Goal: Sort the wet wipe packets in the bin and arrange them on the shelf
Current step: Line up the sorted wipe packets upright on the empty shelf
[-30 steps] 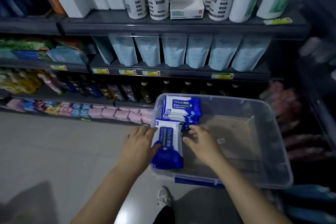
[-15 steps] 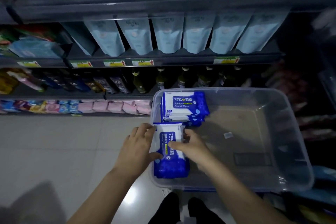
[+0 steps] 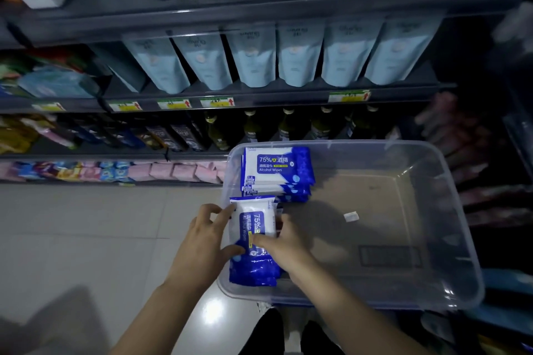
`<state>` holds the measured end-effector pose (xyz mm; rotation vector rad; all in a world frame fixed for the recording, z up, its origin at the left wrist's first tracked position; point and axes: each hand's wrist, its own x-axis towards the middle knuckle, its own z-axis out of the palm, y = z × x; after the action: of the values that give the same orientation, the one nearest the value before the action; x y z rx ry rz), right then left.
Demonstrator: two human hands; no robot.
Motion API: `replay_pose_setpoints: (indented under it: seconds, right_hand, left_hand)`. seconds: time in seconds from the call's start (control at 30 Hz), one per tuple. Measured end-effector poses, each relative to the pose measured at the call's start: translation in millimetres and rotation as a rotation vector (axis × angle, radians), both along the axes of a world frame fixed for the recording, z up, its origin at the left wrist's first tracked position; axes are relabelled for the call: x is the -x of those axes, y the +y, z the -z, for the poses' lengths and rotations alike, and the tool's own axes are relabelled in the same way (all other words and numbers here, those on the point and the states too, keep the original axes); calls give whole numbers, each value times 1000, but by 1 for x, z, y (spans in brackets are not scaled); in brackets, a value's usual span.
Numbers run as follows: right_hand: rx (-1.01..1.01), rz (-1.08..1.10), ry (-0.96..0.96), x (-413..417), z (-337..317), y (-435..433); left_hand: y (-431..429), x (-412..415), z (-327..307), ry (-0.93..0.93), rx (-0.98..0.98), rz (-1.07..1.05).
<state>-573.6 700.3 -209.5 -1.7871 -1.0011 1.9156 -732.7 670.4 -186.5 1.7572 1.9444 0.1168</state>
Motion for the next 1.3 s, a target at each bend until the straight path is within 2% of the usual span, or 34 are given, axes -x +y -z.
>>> replay_pose_setpoints:
  seconds: [0.17,0.33,0.47,0.63,0.8,0.93,1.07,1.13,1.3]
  right_hand:
    - [30,41,81,-4,3,1]
    - [59,105,256,-8,-4,7]
    - [61,152,386,-24,-23,21]
    - [71,132,494,-32,-39,27]
    - [143,105,553,-30,-41,19]
    - [196,36,520,-25,-35,12]
    - [219,-43,522,-23,-30,7]
    - [178,-37,505,-29,-27,13]
    - [57,24,238,-38,-15,29]
  left_hand:
    - [-3,-2,2,-13,-12,-28]
    - [-4,-3,-2,-26,-70,-40]
    - [4,-12,-14,-321,-76,-282]
    - [15,-38,-28,-778,10,-267]
    - [18,-46,-35,-865,67,-258]
    - [9,-41,-26,-941,250,-381]
    - [1,-28,-31,-1003,300,-440]
    - [0,-17,-37,-978,273,-449]
    - [3,13,-41,-918,18,-606]
